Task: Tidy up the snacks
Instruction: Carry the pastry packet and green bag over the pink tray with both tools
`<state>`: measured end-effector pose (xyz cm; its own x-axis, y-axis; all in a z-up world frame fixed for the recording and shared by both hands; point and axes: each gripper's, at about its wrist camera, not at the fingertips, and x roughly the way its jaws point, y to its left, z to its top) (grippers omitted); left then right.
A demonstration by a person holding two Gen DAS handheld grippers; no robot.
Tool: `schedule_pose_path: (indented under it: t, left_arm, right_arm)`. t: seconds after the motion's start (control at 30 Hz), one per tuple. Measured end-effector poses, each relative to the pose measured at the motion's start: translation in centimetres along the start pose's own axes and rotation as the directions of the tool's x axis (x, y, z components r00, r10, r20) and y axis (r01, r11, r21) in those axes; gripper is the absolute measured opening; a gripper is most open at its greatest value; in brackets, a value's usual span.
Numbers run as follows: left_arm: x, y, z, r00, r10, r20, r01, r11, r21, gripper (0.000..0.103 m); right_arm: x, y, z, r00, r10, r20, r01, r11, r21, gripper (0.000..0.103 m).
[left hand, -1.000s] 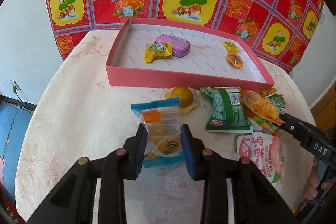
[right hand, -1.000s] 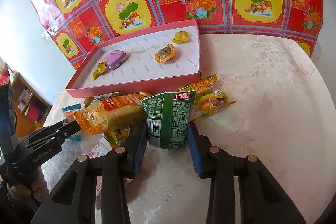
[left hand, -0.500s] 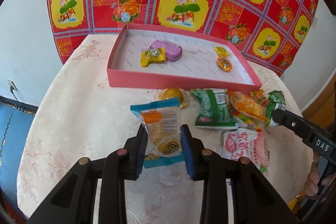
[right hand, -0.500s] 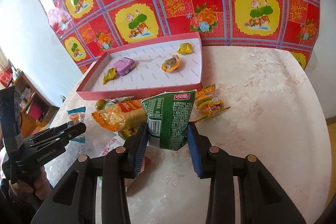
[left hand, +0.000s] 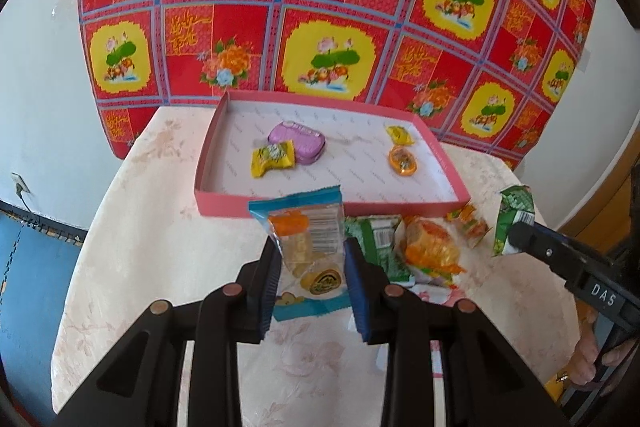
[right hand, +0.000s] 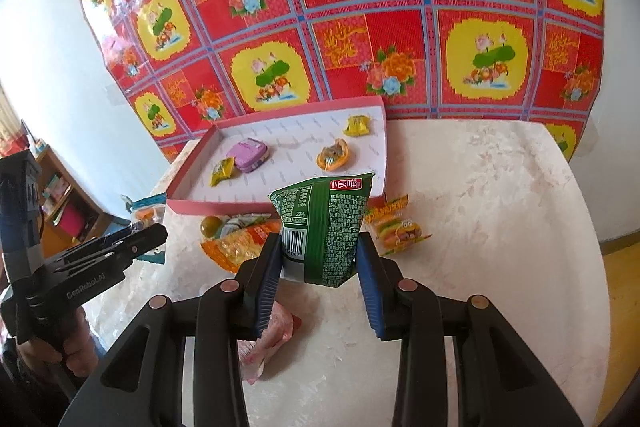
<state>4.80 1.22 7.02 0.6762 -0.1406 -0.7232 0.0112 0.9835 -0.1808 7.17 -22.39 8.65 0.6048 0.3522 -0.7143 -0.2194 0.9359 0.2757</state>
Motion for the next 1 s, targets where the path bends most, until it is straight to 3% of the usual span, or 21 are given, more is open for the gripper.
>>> schedule_pose_path:
  t: [0.37,1.0]
  left_arm:
    - [1.0,0.5,2.6,1.0,0.025,0.015,-0.026,1.0,0.014,0.033]
    - [5.6,2.2,5.3,0.999,0.037,-0.023,-0.037,0.999,0.023,0.033]
  right_arm:
    - [0.3,0.2,2.2,0.999,-0.022,0.034,0.022,1.0,-0.014,0.038]
    - [5.9,0.0,4.6,0.998,-0.042,-0.035,0.042,0.999,-0.014,0.038]
